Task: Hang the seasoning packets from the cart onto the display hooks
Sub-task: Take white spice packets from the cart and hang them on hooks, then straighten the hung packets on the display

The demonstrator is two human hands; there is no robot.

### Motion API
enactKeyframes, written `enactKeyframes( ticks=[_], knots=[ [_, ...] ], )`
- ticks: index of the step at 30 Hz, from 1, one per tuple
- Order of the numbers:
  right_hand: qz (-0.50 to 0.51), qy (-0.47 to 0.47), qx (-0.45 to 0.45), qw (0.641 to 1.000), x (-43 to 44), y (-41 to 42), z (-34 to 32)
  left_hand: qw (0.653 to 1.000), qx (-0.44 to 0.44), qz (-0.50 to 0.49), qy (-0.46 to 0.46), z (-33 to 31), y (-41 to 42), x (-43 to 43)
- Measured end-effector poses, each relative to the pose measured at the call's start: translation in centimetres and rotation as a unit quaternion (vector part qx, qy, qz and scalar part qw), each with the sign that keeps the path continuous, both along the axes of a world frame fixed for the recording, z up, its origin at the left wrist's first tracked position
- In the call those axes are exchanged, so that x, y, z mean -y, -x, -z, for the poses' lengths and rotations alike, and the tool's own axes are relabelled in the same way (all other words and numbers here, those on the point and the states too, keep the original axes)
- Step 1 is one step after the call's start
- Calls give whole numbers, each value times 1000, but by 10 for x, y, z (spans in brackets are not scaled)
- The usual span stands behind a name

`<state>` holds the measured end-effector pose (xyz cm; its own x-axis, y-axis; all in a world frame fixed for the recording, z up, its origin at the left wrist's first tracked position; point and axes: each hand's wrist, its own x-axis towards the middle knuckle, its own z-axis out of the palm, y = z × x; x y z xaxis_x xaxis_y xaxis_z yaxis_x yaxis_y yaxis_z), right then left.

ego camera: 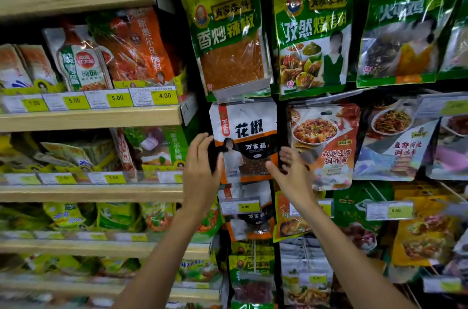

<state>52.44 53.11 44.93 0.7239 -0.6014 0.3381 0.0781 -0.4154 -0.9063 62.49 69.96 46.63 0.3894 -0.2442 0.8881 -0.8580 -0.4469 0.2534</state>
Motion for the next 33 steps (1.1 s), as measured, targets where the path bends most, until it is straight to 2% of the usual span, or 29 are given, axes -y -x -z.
enactKeyframes(
  ticks=[2,4,6,9,13,18,26,31,33],
  knots=[
    [2,10,6,1000,1,-9,-2,985,-165,45,24,8,2,15],
    [5,15,12,1000,3,-19,-4,952,-293,68,53,11,-6,26],
    [4,5,17,1000,7,-30,-6,924,-366,80,72,11,-21,35],
    [-15,-40,18,999,13,-47,-9,894,-424,112,95,4,-41,49],
    [-43,-109,15,993,18,-67,-15,856,-469,166,141,-6,-59,61],
    [-36,-143,36,988,26,-85,-21,830,-510,194,118,-10,-70,66],
    [-35,-168,28,985,32,-104,-16,828,-507,202,128,-13,-79,73],
    [-15,-131,43,990,27,-98,-17,845,-483,189,127,-11,-76,70],
    [0,-93,43,995,21,-89,-17,870,-446,173,121,-6,-69,68]
  ],
)
